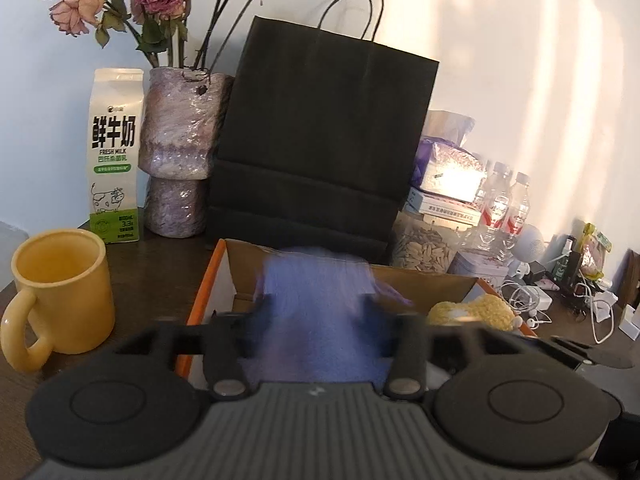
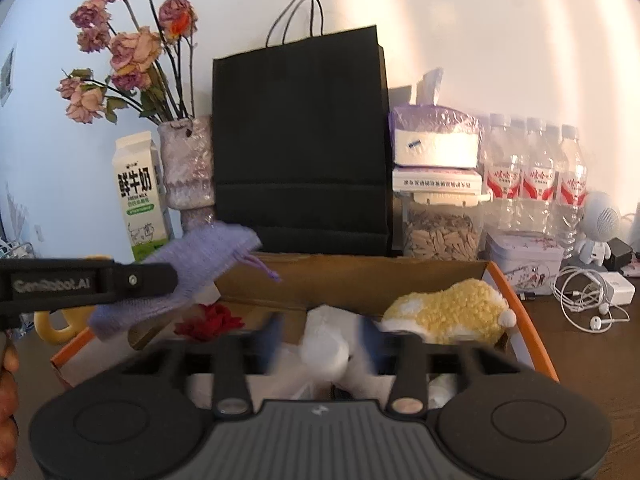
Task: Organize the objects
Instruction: 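Lower both grippers into the box and open them, releasing pouch and cap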
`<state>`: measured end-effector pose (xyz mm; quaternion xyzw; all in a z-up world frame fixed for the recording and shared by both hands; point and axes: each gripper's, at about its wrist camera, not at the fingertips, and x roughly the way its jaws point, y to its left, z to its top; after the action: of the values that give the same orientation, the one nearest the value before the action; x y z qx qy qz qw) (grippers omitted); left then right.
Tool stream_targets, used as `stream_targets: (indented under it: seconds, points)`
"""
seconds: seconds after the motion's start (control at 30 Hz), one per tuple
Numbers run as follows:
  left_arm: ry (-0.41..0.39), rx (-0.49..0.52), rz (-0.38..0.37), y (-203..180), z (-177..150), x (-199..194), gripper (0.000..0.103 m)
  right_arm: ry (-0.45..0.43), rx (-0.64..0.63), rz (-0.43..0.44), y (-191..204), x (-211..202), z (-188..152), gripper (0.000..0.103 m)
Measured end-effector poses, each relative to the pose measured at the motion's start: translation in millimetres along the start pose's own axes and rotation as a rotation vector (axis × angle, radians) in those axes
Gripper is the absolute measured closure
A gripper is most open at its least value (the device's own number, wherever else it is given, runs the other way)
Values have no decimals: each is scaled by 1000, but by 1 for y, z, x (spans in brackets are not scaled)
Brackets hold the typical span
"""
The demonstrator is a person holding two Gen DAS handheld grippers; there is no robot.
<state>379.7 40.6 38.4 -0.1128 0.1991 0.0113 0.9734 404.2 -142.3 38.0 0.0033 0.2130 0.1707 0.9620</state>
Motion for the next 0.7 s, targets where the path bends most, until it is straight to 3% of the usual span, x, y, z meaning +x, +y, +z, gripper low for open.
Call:
stream_targets:
  seconds: [0.03,0.1,0.7]
  points:
    - [-9,-2,18,0,0,-1,5,5,2,-3,0,1,0,8]
    - [-45,-2,71,-1,-1,-3,0,-1,3,-13,0,1,-2,0]
    - [-26,-7,69,1,-1,-1,0,-1,9,-21,0,0,-3,0]
